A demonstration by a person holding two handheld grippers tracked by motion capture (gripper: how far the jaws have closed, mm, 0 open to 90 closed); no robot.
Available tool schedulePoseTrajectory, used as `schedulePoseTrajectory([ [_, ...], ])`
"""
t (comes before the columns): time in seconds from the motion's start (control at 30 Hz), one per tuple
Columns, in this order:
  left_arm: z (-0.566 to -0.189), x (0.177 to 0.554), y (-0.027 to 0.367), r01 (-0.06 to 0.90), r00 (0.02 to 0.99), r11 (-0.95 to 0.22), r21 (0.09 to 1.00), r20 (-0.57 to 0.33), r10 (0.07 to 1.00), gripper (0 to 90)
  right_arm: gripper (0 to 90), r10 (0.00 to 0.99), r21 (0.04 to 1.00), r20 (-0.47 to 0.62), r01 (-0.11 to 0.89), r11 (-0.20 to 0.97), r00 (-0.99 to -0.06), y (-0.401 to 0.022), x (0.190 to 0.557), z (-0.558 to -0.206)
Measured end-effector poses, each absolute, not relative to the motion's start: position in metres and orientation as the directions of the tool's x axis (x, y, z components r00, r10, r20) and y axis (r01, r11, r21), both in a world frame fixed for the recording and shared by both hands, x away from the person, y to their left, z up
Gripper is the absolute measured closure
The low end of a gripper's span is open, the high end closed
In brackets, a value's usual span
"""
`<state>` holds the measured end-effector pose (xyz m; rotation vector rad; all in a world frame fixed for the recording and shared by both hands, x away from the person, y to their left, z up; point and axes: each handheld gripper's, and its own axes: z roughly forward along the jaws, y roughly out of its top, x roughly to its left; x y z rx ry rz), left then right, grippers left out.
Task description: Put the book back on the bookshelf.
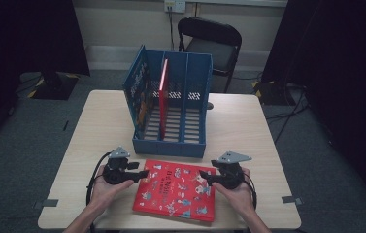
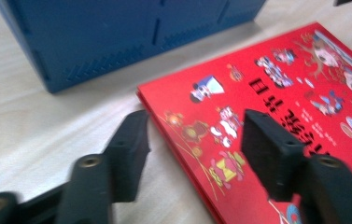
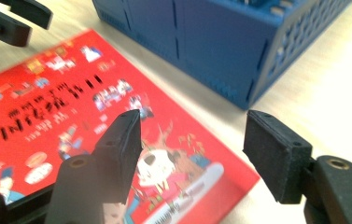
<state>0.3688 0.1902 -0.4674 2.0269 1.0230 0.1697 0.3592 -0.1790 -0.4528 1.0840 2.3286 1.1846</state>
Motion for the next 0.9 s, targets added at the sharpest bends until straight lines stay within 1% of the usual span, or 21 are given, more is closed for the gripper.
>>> schedulePoseTrajectory([
  [0.07,-0.47,0.368,0.188,0.602,0.67,-0.326,0.729,-0.238,0.703,48.4,36.3,0.74,0.783,0.068,0.495,0.376,-0.67,-0.177,0.361,-0.458],
  [0.1,-0.471,0.368,0.186,0.603,0.673,-0.336,0.723,-0.236,0.701,49.1,36.3,0.737,0.78,0.073,0.499,0.378,-0.672,-0.177,0.363,-0.461],
  [0.13,-0.472,0.367,0.184,0.599,0.681,-0.355,0.718,-0.223,0.698,49.4,36.3,0.735,0.773,0.079,0.506,0.381,-0.674,-0.176,0.366,-0.464],
  [0.2,-0.475,0.366,0.18,0.592,0.689,-0.372,0.715,-0.21,0.694,53.2,36.6,0.736,0.767,0.076,0.511,0.389,-0.673,-0.175,0.369,-0.467],
  [0.23,-0.477,0.365,0.178,0.585,0.689,-0.382,0.716,-0.189,0.7,53.0,37.1,0.735,0.765,0.078,0.514,0.389,-0.674,-0.174,0.37,-0.469],
  [0.3,-0.477,0.365,0.178,0.58,0.691,-0.381,0.72,-0.187,0.699,52.8,38.1,0.732,0.761,0.084,0.518,0.391,-0.676,-0.174,0.37,-0.47],
  [0.33,-0.478,0.366,0.179,0.585,0.689,-0.373,0.721,-0.199,0.697,53.5,39.7,0.73,0.763,0.074,0.51,0.398,-0.68,-0.174,0.37,-0.47],
  [0.4,-0.48,0.367,0.181,0.59,0.686,-0.355,0.725,-0.217,0.695,53.6,46.0,0.731,0.763,0.05,0.498,0.412,-0.681,-0.174,0.369,-0.47],
  [0.43,-0.481,0.367,0.182,0.584,0.691,-0.356,0.729,-0.218,0.689,53.3,46.1,0.732,0.76,0.034,0.492,0.423,-0.681,-0.174,0.368,-0.47],
  [0.5,-0.482,0.368,0.182,0.583,0.693,-0.346,0.735,-0.227,0.685,51.7,45.5,0.728,0.76,0.039,0.494,0.423,-0.684,-0.174,0.368,-0.47],
  [0.6,-0.48,0.37,0.183,0.625,0.673,-0.342,0.702,-0.264,0.69,50.9,44.9,0.723,0.76,0.034,0.488,0.43,-0.69,-0.174,0.367,-0.471],
  [0.63,-0.478,0.37,0.182,0.638,0.664,-0.336,0.693,-0.273,0.696,52.8,44.9,0.725,0.759,0.033,0.489,0.431,-0.688,-0.175,0.367,-0.471],
  [0.67,-0.477,0.37,0.182,0.64,0.664,-0.351,0.683,-0.263,0.7,54.2,44.4,0.724,0.757,0.027,0.487,0.435,-0.689,-0.175,0.367,-0.47],
  [0.73,-0.476,0.369,0.18,0.632,0.665,-0.354,0.69,-0.247,0.705,54.0,36.8,0.736,0.761,0.021,0.489,0.427,-0.677,-0.175,0.368,-0.471],
  [0.8,-0.476,0.369,0.18,0.632,0.664,-0.353,0.69,-0.249,0.705,54.0,37.0,0.743,0.756,0.035,0.504,0.418,-0.668,-0.176,0.371,-0.473],
  [0.9,-0.476,0.369,0.179,0.624,0.67,-0.359,0.695,-0.239,0.702,55.4,39.0,0.743,0.751,0.012,0.497,0.436,-0.669,-0.174,0.368,-0.471],
])
